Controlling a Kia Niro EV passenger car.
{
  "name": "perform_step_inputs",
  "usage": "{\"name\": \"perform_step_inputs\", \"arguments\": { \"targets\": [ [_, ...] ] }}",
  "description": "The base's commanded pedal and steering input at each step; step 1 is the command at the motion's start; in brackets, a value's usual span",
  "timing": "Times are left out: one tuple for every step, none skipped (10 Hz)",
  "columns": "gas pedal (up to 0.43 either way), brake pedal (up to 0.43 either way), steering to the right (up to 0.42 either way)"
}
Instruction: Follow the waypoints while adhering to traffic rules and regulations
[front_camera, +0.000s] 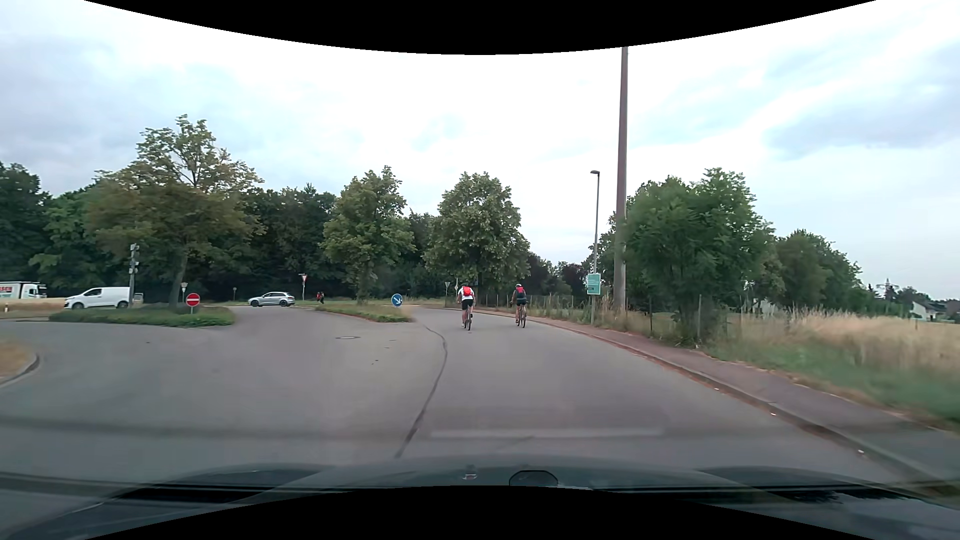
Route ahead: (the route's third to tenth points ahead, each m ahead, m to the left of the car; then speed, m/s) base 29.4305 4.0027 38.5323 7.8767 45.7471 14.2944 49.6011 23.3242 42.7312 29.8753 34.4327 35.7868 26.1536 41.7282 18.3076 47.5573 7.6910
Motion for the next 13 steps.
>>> {"name": "perform_step_inputs", "arguments": {
  "targets": [
    [0.000,0.000,-0.005],
    [0.000,0.000,-0.005],
    [0.000,0.000,-0.008],
    [0.000,0.000,-0.010],
    [0.000,0.000,-0.013],
    [0.000,0.000,-0.015],
    [0.000,0.000,-0.015],
    [0.000,0.000,-0.020],
    [0.000,0.000,-0.027],
    [0.000,0.000,-0.033],
    [0.000,0.000,-0.037],
    [0.000,0.000,-0.039],
    [0.000,0.000,-0.041]
  ]
}}
